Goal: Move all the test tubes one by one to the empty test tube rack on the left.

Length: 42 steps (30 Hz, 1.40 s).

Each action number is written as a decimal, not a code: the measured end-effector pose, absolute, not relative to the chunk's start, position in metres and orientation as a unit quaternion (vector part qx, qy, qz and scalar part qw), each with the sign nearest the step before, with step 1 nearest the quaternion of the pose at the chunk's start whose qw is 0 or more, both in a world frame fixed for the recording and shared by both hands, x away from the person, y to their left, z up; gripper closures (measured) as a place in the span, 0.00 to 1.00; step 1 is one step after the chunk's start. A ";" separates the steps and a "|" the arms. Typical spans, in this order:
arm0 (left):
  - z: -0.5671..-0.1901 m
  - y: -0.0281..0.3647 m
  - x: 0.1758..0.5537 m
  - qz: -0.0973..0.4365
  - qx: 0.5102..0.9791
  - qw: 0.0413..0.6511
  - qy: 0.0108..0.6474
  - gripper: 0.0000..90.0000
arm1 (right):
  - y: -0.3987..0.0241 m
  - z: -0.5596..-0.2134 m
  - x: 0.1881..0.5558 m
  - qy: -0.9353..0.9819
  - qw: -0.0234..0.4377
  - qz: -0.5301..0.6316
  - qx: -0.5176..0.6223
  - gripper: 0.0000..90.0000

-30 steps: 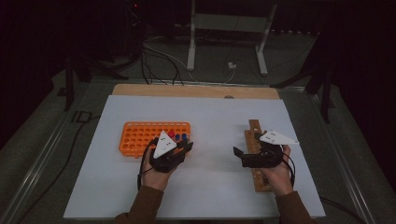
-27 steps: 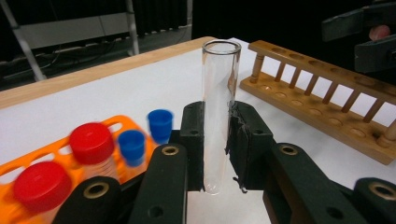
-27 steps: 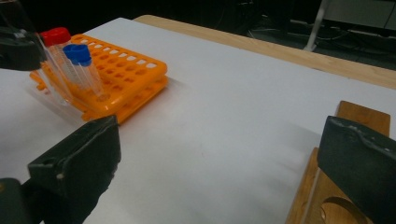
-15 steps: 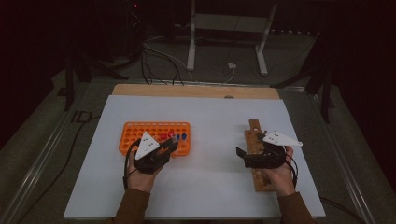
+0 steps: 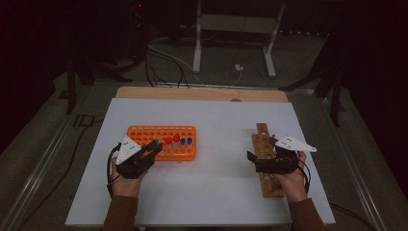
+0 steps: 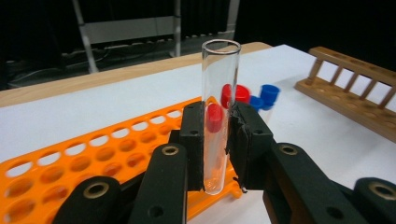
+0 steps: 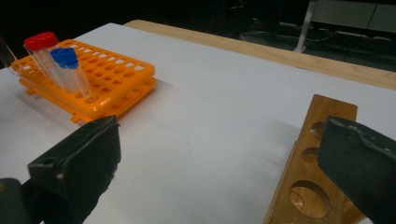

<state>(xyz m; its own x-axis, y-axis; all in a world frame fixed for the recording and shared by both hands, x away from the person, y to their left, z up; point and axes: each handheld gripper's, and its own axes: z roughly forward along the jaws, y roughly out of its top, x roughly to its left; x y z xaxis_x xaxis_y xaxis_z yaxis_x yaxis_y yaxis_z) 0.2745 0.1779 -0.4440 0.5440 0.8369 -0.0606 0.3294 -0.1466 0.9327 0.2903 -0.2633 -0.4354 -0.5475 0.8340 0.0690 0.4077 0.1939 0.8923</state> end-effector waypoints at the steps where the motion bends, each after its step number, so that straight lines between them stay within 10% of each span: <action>1: -0.444 0.180 0.275 0.250 0.715 0.508 0.410 0.85 | -0.264 -0.435 0.290 0.739 0.224 0.476 0.420 0.00; 42: -0.489 0.180 0.304 0.249 0.755 0.411 0.445 0.85 | -0.269 -0.437 0.285 0.740 0.232 0.474 0.416 0.00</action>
